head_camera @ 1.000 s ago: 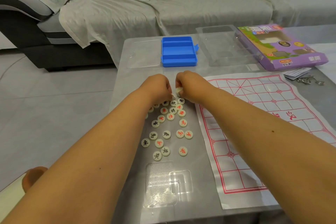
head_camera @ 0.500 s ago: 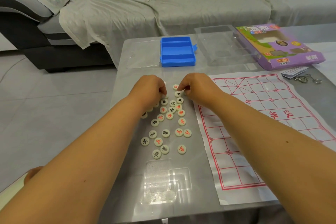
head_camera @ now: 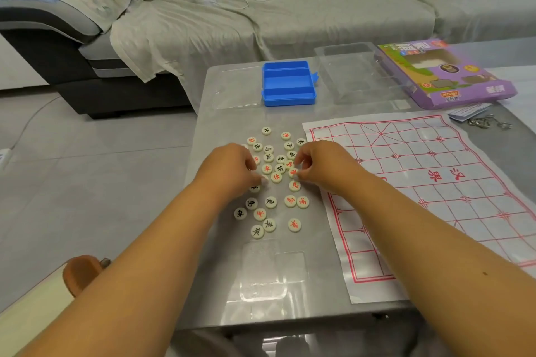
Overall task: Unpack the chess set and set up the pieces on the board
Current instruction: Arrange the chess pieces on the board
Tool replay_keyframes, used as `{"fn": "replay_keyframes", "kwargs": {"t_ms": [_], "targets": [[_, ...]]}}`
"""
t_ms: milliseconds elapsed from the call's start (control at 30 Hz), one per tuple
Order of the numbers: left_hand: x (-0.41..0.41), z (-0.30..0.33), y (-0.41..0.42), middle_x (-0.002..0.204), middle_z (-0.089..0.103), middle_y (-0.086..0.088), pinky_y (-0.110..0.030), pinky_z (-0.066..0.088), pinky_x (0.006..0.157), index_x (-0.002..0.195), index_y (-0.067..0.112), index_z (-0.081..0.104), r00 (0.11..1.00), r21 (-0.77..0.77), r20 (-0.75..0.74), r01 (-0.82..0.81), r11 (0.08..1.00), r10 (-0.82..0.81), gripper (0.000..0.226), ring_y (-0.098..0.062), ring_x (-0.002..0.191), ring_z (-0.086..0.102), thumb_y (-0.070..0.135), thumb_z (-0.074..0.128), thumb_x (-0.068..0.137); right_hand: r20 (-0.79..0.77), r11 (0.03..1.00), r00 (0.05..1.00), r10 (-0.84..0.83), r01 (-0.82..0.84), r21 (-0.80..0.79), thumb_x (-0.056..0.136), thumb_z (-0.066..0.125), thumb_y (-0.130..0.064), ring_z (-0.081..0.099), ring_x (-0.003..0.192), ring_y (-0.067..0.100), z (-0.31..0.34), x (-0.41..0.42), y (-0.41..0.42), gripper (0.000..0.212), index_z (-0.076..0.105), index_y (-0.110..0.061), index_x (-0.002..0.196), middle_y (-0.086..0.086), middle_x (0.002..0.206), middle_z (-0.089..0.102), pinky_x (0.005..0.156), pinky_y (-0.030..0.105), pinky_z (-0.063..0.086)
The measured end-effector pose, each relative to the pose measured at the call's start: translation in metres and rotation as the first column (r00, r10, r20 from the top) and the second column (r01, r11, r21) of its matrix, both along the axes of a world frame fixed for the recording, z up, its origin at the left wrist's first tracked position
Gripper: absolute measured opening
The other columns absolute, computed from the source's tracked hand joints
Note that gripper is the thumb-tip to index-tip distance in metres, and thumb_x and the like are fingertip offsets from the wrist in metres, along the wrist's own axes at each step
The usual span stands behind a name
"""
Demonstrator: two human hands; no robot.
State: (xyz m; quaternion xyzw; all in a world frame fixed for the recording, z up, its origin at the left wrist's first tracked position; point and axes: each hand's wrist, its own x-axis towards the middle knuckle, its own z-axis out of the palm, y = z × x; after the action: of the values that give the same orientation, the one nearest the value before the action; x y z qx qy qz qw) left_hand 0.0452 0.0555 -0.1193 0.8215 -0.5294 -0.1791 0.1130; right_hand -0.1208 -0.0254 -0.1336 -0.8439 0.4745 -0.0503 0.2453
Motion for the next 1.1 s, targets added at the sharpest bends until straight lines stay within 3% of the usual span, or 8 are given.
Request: {"fn": "replay_keyframes", "kwargs": {"t_ms": [133,367,533,733,1100], "targets": [[-0.012,-0.008,-0.001,0.105,0.064,0.0,-0.032,0.049,0.078,0.114,0.02,0.061,0.994,0.019,0.1,0.035,0.999,-0.037,0.046,-0.02,0.096,0.06,0.039,0.076,0.075,-0.02,0.999,1.0,-0.02,0.019,-0.044,0.079,0.073,-0.033,0.058,0.097,0.019,-0.004,0.011,0.003,0.042,0.06,-0.019,0.116,0.002,0.107,0.063,0.081,0.029,0.047],[-0.012,-0.011,-0.008,0.113,0.062,-0.002,-0.035,0.05,0.086,0.117,0.022,0.061,0.989,-0.003,0.096,0.117,0.993,-0.116,0.036,-0.022,0.103,0.058,0.029,0.069,0.083,-0.08,0.997,0.997,0.021,-0.026,-0.068,0.082,0.069,-0.019,0.058,0.094,0.018,-0.003,0.019,-0.001,0.034,0.062,-0.023,0.115,0.002,0.11,0.06,0.076,0.025,0.046],[-0.015,-0.012,-0.013,0.105,0.062,-0.002,-0.035,0.051,0.08,0.11,0.02,0.062,0.987,-0.029,0.095,0.136,0.99,-0.133,0.029,-0.022,0.093,0.06,0.033,0.068,0.084,-0.114,0.994,0.992,0.054,-0.065,-0.09,0.083,0.07,-0.024,0.055,0.09,0.019,0.002,0.022,-0.002,0.031,0.061,-0.019,0.112,0.004,0.108,0.058,0.071,0.025,0.04],[-0.015,-0.01,-0.016,0.094,0.066,-0.01,-0.039,0.051,0.074,0.088,0.012,0.06,0.973,0.043,0.155,0.169,0.985,-0.173,0.019,-0.026,0.086,0.062,0.031,0.063,0.087,-0.215,0.994,0.971,0.103,-0.11,-0.02,0.087,0.065,-0.022,0.058,0.101,0.025,0.008,0.029,-0.005,0.034,0.057,-0.012,0.119,0.01,0.114,0.059,0.083,0.031,0.046],[-0.005,-0.007,-0.013,0.093,0.066,0.0,-0.035,0.052,0.079,0.099,0.017,0.064,0.976,0.019,0.102,0.193,0.981,-0.194,0.02,-0.019,0.087,0.06,0.032,0.065,0.086,-0.177,0.989,0.973,0.146,-0.149,-0.002,0.084,0.067,-0.017,0.058,0.092,0.021,0.011,0.026,-0.003,0.026,0.059,-0.016,0.108,0.005,0.103,0.061,0.078,0.028,0.048]]}}
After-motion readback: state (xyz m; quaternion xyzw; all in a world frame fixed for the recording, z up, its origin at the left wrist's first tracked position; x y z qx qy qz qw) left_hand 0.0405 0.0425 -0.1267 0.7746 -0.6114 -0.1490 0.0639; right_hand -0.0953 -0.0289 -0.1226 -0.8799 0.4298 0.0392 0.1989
